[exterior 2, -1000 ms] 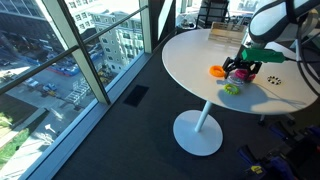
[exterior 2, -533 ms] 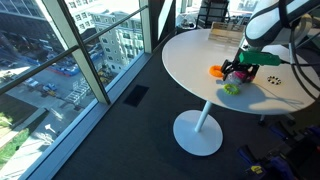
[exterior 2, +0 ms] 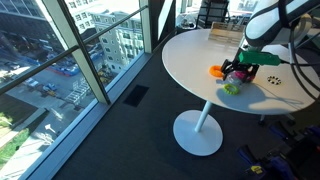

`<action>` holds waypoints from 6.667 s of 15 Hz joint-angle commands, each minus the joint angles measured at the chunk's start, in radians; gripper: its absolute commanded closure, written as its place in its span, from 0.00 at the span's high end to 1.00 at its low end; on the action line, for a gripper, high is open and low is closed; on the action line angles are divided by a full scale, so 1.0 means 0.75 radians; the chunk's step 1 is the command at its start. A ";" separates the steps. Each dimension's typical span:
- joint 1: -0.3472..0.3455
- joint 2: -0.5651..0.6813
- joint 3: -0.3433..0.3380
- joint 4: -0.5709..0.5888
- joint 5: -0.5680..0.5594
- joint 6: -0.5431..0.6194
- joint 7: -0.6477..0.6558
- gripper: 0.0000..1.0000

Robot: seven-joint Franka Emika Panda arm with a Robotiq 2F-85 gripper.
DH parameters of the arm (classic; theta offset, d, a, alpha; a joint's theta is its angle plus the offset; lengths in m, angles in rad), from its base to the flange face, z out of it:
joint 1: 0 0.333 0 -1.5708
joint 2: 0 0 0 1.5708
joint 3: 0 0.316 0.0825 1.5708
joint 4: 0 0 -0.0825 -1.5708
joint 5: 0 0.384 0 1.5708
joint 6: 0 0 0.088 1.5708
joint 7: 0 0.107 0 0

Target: Put the clear ring onto the ring toss

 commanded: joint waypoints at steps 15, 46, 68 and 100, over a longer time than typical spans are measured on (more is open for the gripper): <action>0.017 -0.096 -0.014 -0.018 0.033 -0.073 0.023 1.00; 0.030 -0.115 0.006 -0.159 0.092 0.097 0.012 1.00; -0.004 -0.009 -0.013 -0.078 0.122 0.154 -0.020 1.00; 0.006 -0.287 -0.149 0.166 -0.254 -0.189 0.242 0.70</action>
